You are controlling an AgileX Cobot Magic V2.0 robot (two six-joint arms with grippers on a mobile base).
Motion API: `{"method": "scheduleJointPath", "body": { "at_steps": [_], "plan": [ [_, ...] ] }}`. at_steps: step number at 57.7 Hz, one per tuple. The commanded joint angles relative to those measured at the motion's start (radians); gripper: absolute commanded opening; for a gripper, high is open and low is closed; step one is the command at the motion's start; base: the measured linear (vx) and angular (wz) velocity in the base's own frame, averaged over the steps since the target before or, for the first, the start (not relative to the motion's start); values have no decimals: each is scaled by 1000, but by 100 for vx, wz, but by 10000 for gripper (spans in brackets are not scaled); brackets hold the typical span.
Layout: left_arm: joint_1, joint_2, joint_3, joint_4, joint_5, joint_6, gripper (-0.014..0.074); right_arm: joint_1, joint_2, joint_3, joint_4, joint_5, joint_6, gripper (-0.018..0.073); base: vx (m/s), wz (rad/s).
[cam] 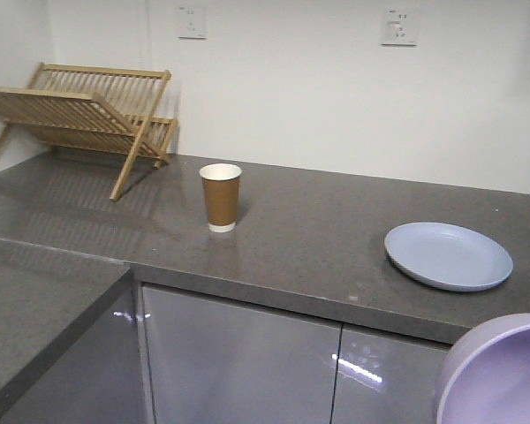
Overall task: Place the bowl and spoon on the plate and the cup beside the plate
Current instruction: 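Drive to the counter with the blue plate, holding bowl and spoon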
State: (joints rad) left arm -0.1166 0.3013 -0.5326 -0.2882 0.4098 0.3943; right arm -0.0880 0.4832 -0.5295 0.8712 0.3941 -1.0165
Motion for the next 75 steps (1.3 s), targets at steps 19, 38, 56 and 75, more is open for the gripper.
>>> {"method": "scheduleJointPath", "body": {
  "at_steps": [19,38,56,75],
  "plan": [
    [-7,10,-24,-18,-73,-5,0,1,5,-32,29,-61,-4,-9,26,-30],
    [-7,10,-24,-18,-73,-5,0,1,5,-32,29,-61,-4,-9,33,-10],
    [-7,10,-24,-18,-73,-5,0,1,5,-32,29,-62,-4,-9,35,-11],
    [-7,10,-24,-18,-73,-5,0,1,5,-32,29,-62,-4,-9,31,-27]
  ]
}}
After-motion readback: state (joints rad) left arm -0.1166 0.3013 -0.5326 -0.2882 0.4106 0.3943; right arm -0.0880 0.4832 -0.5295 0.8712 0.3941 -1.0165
